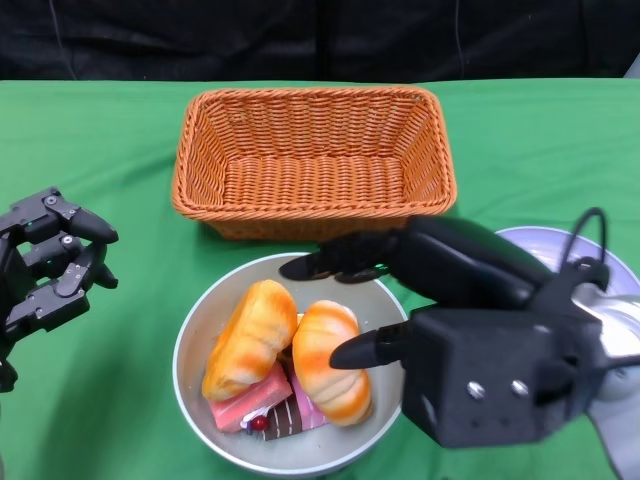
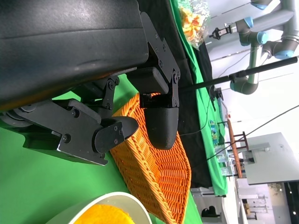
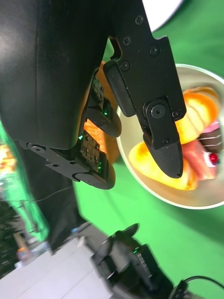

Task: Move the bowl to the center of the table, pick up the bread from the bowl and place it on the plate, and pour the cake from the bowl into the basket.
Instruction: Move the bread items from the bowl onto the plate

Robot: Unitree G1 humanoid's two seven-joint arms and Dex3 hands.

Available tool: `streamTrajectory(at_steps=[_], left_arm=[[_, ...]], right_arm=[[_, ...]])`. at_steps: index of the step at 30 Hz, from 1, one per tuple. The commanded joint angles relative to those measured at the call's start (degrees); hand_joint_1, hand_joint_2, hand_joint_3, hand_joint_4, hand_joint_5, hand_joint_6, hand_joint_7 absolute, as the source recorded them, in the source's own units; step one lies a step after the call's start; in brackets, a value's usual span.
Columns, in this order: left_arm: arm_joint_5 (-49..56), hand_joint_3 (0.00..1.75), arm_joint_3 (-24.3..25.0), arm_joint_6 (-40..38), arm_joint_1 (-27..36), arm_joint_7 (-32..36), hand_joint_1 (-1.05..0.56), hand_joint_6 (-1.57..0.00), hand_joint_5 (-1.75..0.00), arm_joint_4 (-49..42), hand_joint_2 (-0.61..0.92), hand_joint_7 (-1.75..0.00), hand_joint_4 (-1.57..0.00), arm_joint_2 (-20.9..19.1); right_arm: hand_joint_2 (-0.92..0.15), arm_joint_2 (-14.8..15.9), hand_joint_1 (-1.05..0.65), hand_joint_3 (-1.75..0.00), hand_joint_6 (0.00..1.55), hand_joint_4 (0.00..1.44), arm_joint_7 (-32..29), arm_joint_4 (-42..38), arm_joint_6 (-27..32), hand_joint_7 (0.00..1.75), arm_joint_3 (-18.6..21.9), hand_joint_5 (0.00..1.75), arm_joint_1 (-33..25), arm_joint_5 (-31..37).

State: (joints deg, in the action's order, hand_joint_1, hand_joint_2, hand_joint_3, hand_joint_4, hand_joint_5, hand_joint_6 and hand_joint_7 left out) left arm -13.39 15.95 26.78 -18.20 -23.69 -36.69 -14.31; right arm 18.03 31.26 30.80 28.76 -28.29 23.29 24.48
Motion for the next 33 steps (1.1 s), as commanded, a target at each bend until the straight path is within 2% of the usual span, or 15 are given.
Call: streamTrajectory(at_steps=[1,5,9,14,18,23,33], left_arm=[[-0.05,0.73,0.28,0.02,-0.08,0.76,-0.01,-0.77,-1.58,-0.02,0.76,-1.15,-0.70,-0.82],[0.18,0.72,0.31,0.33,0.16,1.03,-0.02,-0.77,-1.58,0.10,0.76,-1.15,-0.70,-0.96],[-0.05,0.72,0.34,0.43,0.50,0.96,-0.02,-0.78,-1.58,0.55,0.77,-1.15,-0.71,-0.92],[-0.06,0.71,0.33,0.43,0.57,0.94,-0.01,-0.78,-1.58,0.64,0.77,-1.16,-0.71,-0.94],[-0.44,0.71,0.36,-0.44,0.65,0.66,-0.01,-0.78,-1.58,1.01,0.78,-1.15,-0.72,-1.00],[-0.55,0.72,0.28,-1.62,1.21,0.79,0.00,-0.79,-1.56,2.41,0.77,-1.16,-0.73,-0.99],[-0.19,0.74,-0.01,-2.60,2.06,0.66,0.02,-0.76,-1.58,4.45,0.78,-1.22,-0.72,-0.98]], right_arm=[[-0.92,-0.19,-0.77,-0.16,0.53,0.48,1.09,-4.76,-2.95,0.00,-1.83,0.09,2.43,0.13],[-0.92,0.11,-0.80,-0.18,0.52,0.48,1.02,-10.58,-8.56,0.00,-4.54,0.07,3.91,1.93],[-0.92,2.44,-0.86,-0.22,0.49,0.49,2.12,-13.16,-12.92,0.00,-8.75,0.06,6.00,9.62],[-0.92,1.84,-0.87,-0.24,0.49,0.49,3.36,-13.78,-14.65,0.00,-8.64,0.05,5.71,12.90],[-0.92,3.57,-0.92,-0.23,0.50,0.40,2.57,-13.86,-17.78,0.01,-11.24,0.01,5.30,22.05],[-0.92,2.75,-0.95,-0.21,0.51,0.33,0.59,-14.70,-20.41,0.01,-12.26,0.00,3.72,29.50],[-0.92,-1.17,-0.97,-0.23,0.45,0.34,3.34,-17.54,-22.70,0.00,-15.16,0.01,3.44,39.34]])
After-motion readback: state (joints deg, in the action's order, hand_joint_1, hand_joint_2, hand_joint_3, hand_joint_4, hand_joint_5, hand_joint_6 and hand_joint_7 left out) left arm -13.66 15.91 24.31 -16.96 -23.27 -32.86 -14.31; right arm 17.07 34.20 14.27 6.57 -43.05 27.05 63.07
